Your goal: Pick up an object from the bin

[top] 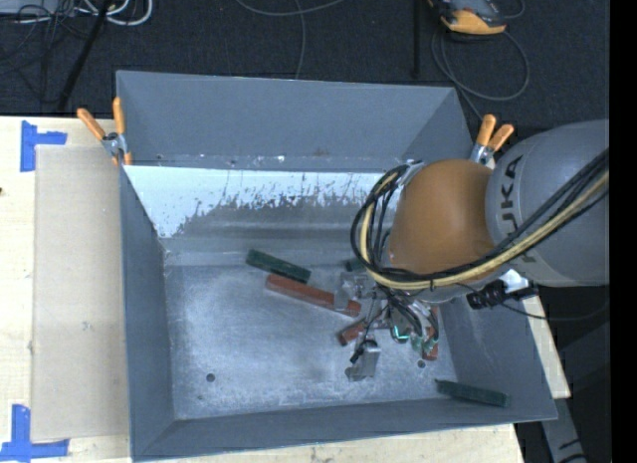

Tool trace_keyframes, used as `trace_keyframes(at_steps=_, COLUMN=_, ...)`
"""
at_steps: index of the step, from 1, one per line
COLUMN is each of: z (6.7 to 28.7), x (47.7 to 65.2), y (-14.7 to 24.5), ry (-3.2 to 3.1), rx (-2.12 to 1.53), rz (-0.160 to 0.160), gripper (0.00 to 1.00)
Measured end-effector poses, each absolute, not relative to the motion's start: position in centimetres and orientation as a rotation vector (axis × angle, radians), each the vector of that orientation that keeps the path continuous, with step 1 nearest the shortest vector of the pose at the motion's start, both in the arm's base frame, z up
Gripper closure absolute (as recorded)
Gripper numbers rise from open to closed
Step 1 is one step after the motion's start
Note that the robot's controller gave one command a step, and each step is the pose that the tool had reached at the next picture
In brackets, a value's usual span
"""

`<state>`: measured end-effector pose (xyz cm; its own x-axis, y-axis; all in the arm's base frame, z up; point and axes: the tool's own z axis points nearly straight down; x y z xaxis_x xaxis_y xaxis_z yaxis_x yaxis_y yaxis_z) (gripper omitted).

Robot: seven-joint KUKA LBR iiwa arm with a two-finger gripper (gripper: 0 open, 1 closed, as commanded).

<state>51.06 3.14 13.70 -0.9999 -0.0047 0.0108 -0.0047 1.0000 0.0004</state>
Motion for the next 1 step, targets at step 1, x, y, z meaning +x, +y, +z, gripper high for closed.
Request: trace_keyframes(at_steps=1, z=6.82, x=54.9, y=-5.43, ry=-3.122, rx=0.334, rz=0.002, gripper=0.0)
